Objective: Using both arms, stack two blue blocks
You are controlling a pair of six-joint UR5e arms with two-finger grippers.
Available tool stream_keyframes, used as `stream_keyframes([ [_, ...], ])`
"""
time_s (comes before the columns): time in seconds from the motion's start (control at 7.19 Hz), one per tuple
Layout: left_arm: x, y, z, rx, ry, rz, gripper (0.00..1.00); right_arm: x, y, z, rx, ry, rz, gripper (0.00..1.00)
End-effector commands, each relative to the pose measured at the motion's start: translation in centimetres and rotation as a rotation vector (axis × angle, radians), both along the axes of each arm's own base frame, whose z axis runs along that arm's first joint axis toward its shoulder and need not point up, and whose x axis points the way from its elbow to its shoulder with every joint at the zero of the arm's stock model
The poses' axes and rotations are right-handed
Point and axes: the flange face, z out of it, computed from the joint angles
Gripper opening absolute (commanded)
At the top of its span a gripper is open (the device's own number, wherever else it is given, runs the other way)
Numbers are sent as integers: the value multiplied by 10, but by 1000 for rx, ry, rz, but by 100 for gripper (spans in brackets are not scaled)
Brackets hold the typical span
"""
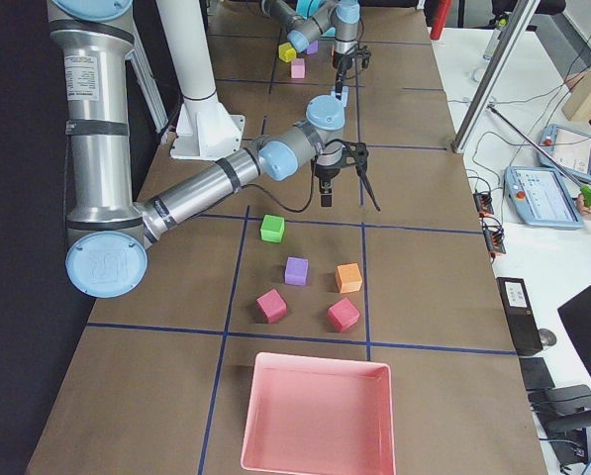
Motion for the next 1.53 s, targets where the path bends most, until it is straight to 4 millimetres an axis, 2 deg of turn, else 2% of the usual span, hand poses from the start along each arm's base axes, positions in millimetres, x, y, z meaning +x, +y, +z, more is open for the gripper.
stream_keyframes([
  [0.0, 70, 19, -70, 2, -90, -45, 7, 0, -3, 9, -6, 11, -1, 100],
  [0.14, 88, 34, -61, 25, -124, -42, 7, 0, -3, 9, -9, 11, -2, 100],
  [0.42, 92, 39, -41, -3, -144, -49, 8, -1, -3, 9, -9, 11, -2, 100],
  [0.56, 100, 49, -41, -26, -143, -55, 8, -1, -3, 9, -9, 11, -2, 100],
  [0.83, 99, 49, -42, -31, -141, -59, 8, 0, -2, 10, -11, 12, -1, 100],
  [1.39, 109, 63, -47, -54, -132, -63, 9, 0, -2, 10, -14, 13, 0, 100],
])
